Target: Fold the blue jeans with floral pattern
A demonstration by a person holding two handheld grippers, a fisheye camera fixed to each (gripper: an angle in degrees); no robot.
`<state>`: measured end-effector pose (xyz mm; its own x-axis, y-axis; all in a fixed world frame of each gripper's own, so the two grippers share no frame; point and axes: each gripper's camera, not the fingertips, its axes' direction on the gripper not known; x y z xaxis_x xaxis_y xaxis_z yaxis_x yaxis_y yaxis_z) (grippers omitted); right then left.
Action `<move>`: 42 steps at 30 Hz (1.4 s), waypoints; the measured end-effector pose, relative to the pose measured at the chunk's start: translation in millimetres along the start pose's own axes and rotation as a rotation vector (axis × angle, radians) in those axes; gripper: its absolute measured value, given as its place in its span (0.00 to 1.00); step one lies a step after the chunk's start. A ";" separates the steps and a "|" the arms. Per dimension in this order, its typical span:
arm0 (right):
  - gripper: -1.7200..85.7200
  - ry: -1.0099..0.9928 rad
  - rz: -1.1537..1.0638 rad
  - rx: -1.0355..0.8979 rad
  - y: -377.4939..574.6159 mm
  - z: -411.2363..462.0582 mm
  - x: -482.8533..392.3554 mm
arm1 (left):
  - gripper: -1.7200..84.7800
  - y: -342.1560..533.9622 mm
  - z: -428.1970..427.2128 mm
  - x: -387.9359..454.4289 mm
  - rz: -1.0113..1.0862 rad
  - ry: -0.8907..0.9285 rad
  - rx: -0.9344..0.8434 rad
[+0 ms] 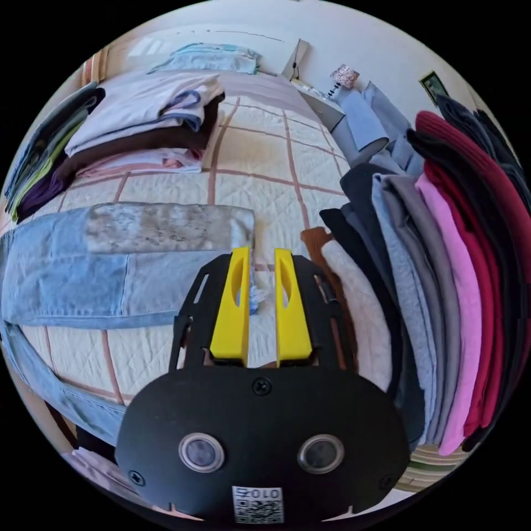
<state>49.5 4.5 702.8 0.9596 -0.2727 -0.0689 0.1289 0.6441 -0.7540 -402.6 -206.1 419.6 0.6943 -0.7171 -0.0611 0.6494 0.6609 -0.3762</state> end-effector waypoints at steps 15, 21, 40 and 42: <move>0.11 -0.362 -0.103 0.145 89.5 4.5 -27.2 | 0.10 135.3 -116.4 -16.2 0.167 -0.164 -0.060; 0.11 -0.415 -0.038 0.152 97.3 -15.5 1.8 | 0.12 153.7 -194.7 -48.0 0.108 -0.049 0.099; 0.16 -0.627 0.412 0.011 438.5 49.0 182.8 | 0.15 427.2 -296.8 -242.1 -0.428 0.398 0.161; 0.12 -0.733 0.386 0.032 440.1 54.3 186.3 | 0.14 421.1 -296.2 -239.0 -0.416 0.417 0.154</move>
<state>298.5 276.0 393.6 0.8560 0.4995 0.1329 -0.2461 0.6199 -0.7451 -386.9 178.0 1.9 0.2129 -0.9278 -0.3064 0.8990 0.3089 -0.3106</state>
